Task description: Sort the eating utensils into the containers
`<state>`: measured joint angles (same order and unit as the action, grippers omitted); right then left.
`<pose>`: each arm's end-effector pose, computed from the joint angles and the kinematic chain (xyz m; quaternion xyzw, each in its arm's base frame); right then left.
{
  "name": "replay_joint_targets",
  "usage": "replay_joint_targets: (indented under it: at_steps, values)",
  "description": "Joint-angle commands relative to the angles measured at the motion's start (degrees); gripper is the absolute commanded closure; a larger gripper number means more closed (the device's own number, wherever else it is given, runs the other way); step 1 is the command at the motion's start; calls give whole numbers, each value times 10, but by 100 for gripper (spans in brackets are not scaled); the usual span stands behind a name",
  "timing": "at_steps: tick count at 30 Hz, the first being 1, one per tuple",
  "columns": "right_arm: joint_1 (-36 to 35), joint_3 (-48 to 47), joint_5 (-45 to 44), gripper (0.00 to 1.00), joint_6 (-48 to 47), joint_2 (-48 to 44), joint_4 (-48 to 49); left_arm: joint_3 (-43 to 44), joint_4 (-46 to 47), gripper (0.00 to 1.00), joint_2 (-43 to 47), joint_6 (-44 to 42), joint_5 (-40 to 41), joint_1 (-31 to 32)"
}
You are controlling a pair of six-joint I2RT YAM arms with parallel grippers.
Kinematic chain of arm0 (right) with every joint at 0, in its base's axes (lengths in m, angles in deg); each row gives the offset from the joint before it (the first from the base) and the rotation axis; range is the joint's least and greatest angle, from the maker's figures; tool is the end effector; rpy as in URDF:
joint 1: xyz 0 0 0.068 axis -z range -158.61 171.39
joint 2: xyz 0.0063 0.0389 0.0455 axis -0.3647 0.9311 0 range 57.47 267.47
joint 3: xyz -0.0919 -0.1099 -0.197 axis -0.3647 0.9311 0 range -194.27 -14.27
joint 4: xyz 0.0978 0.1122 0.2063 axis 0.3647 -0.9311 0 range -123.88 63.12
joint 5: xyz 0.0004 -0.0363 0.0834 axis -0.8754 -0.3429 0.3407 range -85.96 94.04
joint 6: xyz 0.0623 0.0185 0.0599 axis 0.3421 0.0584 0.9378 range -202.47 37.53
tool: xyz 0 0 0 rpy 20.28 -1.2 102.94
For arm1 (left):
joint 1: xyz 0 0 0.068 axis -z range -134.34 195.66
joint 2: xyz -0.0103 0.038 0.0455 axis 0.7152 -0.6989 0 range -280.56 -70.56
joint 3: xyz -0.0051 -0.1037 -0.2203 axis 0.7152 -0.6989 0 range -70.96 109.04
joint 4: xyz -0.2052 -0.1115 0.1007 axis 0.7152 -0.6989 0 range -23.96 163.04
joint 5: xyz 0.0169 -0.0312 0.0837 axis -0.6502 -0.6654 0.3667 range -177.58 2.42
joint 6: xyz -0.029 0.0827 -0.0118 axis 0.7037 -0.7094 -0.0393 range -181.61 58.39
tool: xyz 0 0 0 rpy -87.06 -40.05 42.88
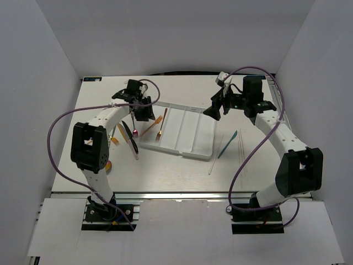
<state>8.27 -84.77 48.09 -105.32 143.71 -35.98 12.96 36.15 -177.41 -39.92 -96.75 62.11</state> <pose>0.3460 0.1367 0.2853 -0.4332 0.6806 0.2725 0.5242 0.3857 -0.1269 0.1688 -0.0232 0.9624 -0.1578 0.2201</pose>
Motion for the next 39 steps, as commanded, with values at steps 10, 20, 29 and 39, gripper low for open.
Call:
replay_joint_targets:
  at_steps: [10, 20, 29, 39]
  values:
    - [2, 18, 6, 11, -4, -24, 9, 24, -26, 57, -12, -13, 54, -93]
    - [3, 16, 2, 11, -6, -22, 8, 76, -36, 56, -99, -24, 100, -93]
    - [4, 16, 0, 11, -5, -23, 3, 80, -38, 56, -114, -30, 132, -93]
    - [4, 8, 1, 11, -2, -20, 1, 83, -38, 64, -151, -30, 131, -93]
